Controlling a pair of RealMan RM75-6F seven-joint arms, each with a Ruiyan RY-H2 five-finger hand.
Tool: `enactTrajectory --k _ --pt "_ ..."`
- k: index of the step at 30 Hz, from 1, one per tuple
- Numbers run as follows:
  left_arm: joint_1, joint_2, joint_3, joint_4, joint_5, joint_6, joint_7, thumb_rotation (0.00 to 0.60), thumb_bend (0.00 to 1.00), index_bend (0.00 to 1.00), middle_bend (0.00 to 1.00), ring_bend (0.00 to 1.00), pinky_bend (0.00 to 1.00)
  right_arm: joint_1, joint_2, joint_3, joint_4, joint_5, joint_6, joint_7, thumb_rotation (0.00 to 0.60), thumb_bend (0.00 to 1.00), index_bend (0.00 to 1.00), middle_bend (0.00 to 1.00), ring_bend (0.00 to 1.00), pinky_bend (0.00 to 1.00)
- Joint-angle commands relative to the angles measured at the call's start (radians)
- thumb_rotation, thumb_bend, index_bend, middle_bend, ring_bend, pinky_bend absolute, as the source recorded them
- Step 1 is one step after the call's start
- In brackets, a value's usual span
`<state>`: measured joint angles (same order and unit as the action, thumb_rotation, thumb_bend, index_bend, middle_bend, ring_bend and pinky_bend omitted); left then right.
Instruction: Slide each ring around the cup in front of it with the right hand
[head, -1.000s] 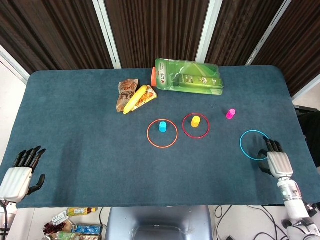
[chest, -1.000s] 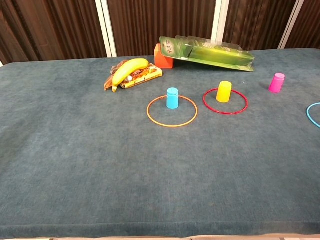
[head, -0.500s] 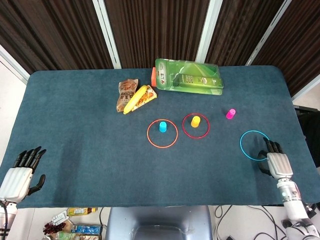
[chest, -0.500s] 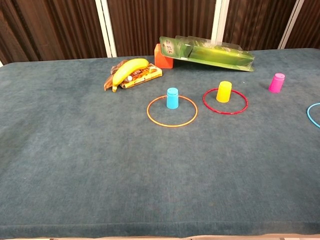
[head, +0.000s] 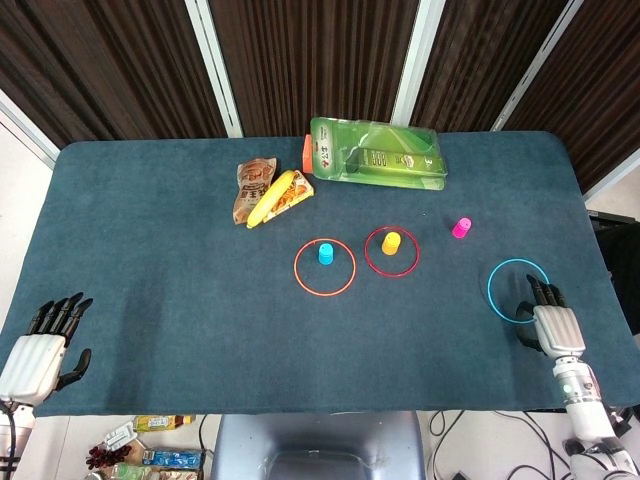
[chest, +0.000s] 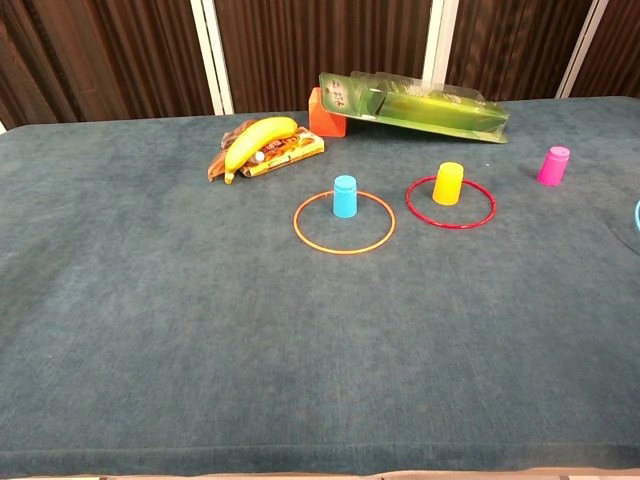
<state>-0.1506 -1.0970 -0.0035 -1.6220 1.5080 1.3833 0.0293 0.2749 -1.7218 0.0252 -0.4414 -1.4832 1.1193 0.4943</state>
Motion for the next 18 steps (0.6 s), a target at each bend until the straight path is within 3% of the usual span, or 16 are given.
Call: enactTrajectory --k 1,18 --pt "0.001 0.000 0.000 0.000 0.000 0.001 -0.001 0.600 0.47 0.00 0.00 0.00 0.00 0.000 0.000 0.001 -0.001 0.000 0.000 0.000 0.600 0.52 0.70 0.10 0.00 0.00" --pt "0.002 0.001 0.001 0.001 0.002 0.004 -0.004 0.600 0.47 0.00 0.00 0.00 0.00 0.008 -0.003 0.015 -0.007 0.004 0.012 0.007 0.600 0.52 0.79 0.13 0.00 0.00"
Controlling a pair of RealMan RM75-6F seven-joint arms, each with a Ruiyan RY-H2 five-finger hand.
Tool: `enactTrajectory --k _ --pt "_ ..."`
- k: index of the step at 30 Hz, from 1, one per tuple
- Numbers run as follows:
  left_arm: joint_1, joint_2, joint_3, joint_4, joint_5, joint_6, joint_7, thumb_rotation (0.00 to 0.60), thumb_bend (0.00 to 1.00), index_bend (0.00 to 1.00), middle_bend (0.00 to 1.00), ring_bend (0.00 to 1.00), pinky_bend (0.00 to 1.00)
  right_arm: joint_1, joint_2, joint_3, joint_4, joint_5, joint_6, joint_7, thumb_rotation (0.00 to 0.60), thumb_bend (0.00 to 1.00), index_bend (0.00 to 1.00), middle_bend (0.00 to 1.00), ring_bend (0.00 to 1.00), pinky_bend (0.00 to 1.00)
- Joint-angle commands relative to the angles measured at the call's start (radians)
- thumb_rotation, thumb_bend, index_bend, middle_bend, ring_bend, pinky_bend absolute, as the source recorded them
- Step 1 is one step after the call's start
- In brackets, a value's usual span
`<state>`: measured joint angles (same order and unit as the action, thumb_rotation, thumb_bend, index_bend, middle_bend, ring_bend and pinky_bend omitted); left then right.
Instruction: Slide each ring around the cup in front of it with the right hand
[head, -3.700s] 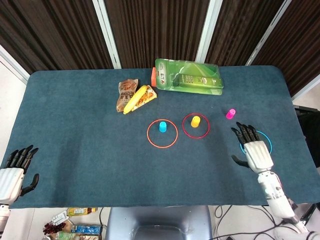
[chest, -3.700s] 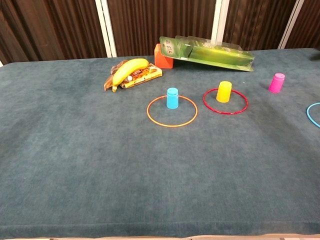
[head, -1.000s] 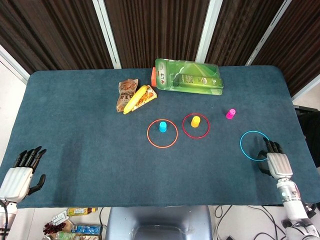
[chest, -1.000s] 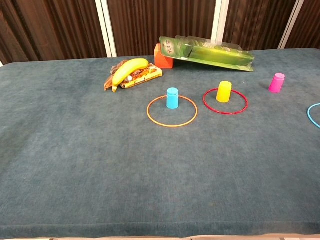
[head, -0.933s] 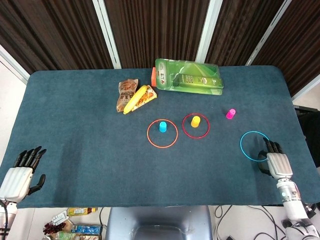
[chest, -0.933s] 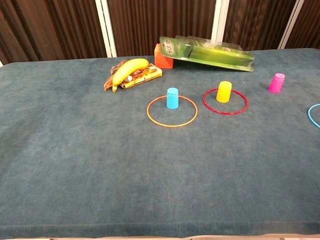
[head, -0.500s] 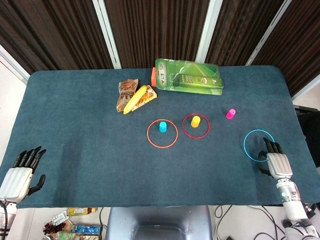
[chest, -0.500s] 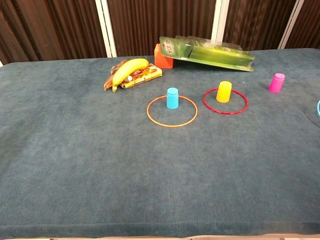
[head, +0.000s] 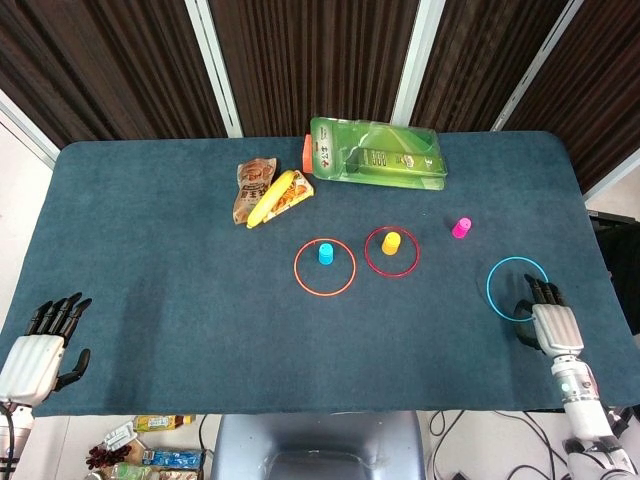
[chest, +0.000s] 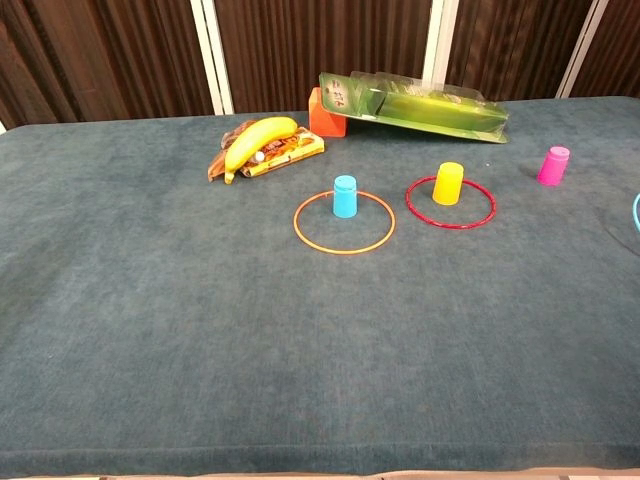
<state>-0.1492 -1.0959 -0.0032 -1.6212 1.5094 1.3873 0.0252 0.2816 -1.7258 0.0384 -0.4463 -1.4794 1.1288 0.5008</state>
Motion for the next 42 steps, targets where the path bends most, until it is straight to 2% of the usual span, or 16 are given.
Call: enactTrajectory --k 1,6,13,18,25,28,34,36,39,42 --pt "0.000 0.000 0.001 0.000 0.001 0.001 0.000 0.600 0.47 0.00 0.00 0.00 0.00 0.003 0.002 0.003 -0.003 0.000 0.004 0.000 0.600 0.52 0.79 0.13 0.00 0.00" --pt "0.000 -0.001 0.001 0.001 0.001 -0.001 0.001 0.600 0.47 0.00 0.00 0.00 0.00 0.023 0.011 0.018 -0.022 0.002 0.020 -0.003 0.600 0.52 0.79 0.13 0.00 0.00" --pt "-0.004 -0.006 0.000 0.001 -0.006 -0.010 0.015 0.600 0.47 0.00 0.00 0.00 0.00 0.121 0.041 0.075 -0.092 0.011 0.031 -0.046 0.600 0.52 0.79 0.13 0.00 0.00" --pt "-0.009 -0.010 -0.003 0.000 -0.014 -0.020 0.025 0.600 0.47 0.00 0.00 0.00 0.00 0.221 0.053 0.134 -0.149 0.049 -0.049 -0.089 0.600 0.52 0.79 0.13 0.00 0.00" --pt "-0.016 -0.010 -0.011 0.007 -0.031 -0.032 0.017 0.600 0.47 0.00 0.00 0.00 0.00 0.324 0.017 0.175 -0.131 0.111 -0.215 -0.168 0.600 0.52 0.78 0.13 0.00 0.00" --pt "-0.016 -0.010 -0.015 0.009 -0.035 -0.031 0.012 0.600 0.47 0.00 0.00 0.00 0.00 0.345 -0.004 0.175 -0.110 0.123 -0.259 -0.172 0.600 0.52 0.72 0.13 0.00 0.00" --pt "-0.015 -0.010 -0.020 0.012 -0.042 -0.025 0.009 0.600 0.47 0.00 0.00 0.00 0.00 0.348 -0.022 0.170 -0.088 0.131 -0.274 -0.159 0.600 0.52 0.47 0.11 0.00 0.00" --pt "-0.016 -0.010 -0.018 0.012 -0.041 -0.028 0.008 0.600 0.47 0.00 0.00 0.00 0.00 0.341 -0.016 0.168 -0.094 0.128 -0.255 -0.149 0.600 0.52 0.39 0.10 0.00 0.00" --pt "-0.018 -0.010 -0.016 0.011 -0.038 -0.030 0.009 0.600 0.47 0.00 0.00 0.00 0.00 0.328 0.003 0.164 -0.113 0.122 -0.220 -0.149 0.600 0.52 0.35 0.09 0.00 0.00" --pt "-0.015 -0.009 -0.015 0.007 -0.035 -0.025 0.010 0.600 0.47 0.00 0.00 0.00 0.00 0.288 0.054 0.162 -0.199 0.110 -0.133 -0.134 0.600 0.52 0.31 0.08 0.00 0.00"
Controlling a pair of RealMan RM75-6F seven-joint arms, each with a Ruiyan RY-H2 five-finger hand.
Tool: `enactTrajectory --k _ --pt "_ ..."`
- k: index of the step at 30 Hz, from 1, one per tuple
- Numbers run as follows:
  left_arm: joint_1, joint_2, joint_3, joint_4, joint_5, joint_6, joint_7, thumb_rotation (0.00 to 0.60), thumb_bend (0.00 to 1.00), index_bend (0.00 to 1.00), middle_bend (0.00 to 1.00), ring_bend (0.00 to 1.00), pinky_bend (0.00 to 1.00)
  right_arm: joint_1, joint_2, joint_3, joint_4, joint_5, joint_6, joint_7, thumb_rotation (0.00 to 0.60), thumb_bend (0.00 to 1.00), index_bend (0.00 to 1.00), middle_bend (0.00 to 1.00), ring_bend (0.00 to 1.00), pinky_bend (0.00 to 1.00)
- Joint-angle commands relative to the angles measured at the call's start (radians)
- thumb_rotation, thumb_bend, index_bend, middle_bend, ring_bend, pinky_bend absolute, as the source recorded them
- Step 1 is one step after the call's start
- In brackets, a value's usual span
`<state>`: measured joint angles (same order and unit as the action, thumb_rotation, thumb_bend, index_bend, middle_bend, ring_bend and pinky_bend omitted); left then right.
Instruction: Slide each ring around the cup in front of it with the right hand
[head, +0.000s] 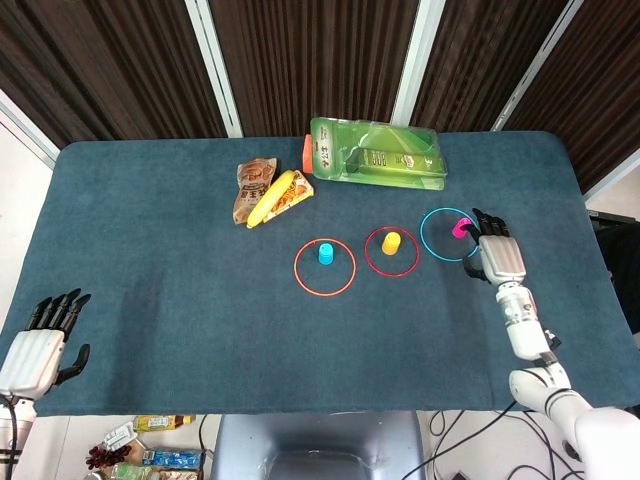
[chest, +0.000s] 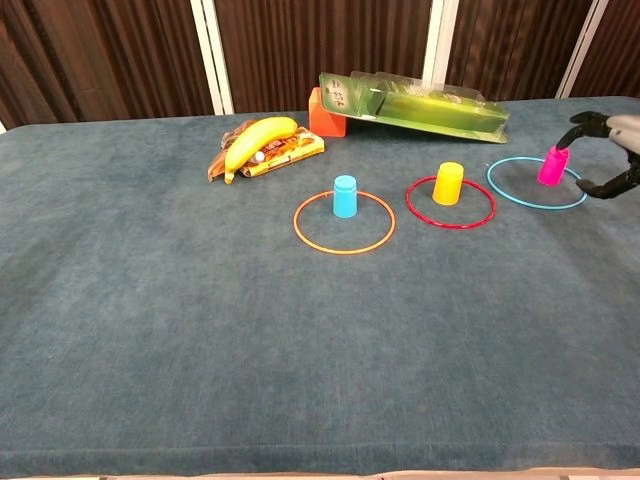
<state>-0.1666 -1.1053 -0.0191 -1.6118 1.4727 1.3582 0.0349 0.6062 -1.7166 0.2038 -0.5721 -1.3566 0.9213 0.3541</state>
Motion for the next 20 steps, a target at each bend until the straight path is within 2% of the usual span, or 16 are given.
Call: enactTrajectory --k 1,3,7,8,9,11,13,16,20 --pt "0.005 0.001 0.001 -0.003 0.004 0.012 0.000 0.600 0.47 0.00 0.00 0.00 0.00 -0.071 0.080 -0.011 -0.140 -0.030 0.152 0.015 0.600 0.52 0.29 0.07 0.00 0.00" --pt "0.009 0.001 -0.001 -0.003 0.007 0.023 0.000 0.600 0.47 0.00 0.00 0.00 0.00 -0.130 0.133 -0.025 -0.245 -0.058 0.274 0.002 0.600 0.52 0.23 0.06 0.00 0.00" --pt "0.012 -0.004 -0.006 0.002 0.012 0.040 0.003 0.600 0.47 0.00 0.00 0.00 0.00 -0.204 0.205 -0.052 -0.390 -0.086 0.387 -0.042 0.600 0.45 0.10 0.03 0.00 0.00" --pt "0.016 -0.012 -0.016 0.011 0.018 0.066 0.012 0.600 0.47 0.00 0.00 0.00 0.00 -0.310 0.276 -0.099 -0.505 -0.118 0.521 -0.105 0.600 0.42 0.06 0.01 0.00 0.00" --pt "0.022 -0.025 -0.020 0.021 0.020 0.086 0.023 0.600 0.47 0.00 0.00 0.00 0.00 -0.418 0.370 -0.164 -0.668 -0.157 0.642 -0.204 0.600 0.39 0.03 0.00 0.00 0.00" --pt "0.029 -0.036 -0.022 0.028 0.021 0.102 0.035 0.600 0.47 0.00 0.00 0.00 0.00 -0.503 0.473 -0.220 -0.851 -0.159 0.702 -0.333 0.600 0.35 0.03 0.00 0.00 0.00" --pt "0.032 -0.037 -0.017 0.027 0.030 0.108 0.045 0.600 0.47 0.00 0.00 0.00 0.00 -0.554 0.520 -0.249 -0.935 -0.156 0.736 -0.393 0.600 0.33 0.03 0.00 0.00 0.00" --pt "0.036 -0.035 -0.010 0.023 0.047 0.116 0.046 0.600 0.48 0.00 0.00 0.00 0.00 -0.580 0.552 -0.269 -0.974 -0.152 0.731 -0.434 0.600 0.33 0.00 0.00 0.00 0.00" --pt "0.042 -0.032 -0.001 0.021 0.060 0.124 0.042 0.600 0.48 0.00 0.00 0.00 0.00 -0.587 0.573 -0.259 -1.013 -0.139 0.715 -0.452 0.600 0.33 0.00 0.00 0.00 0.00"
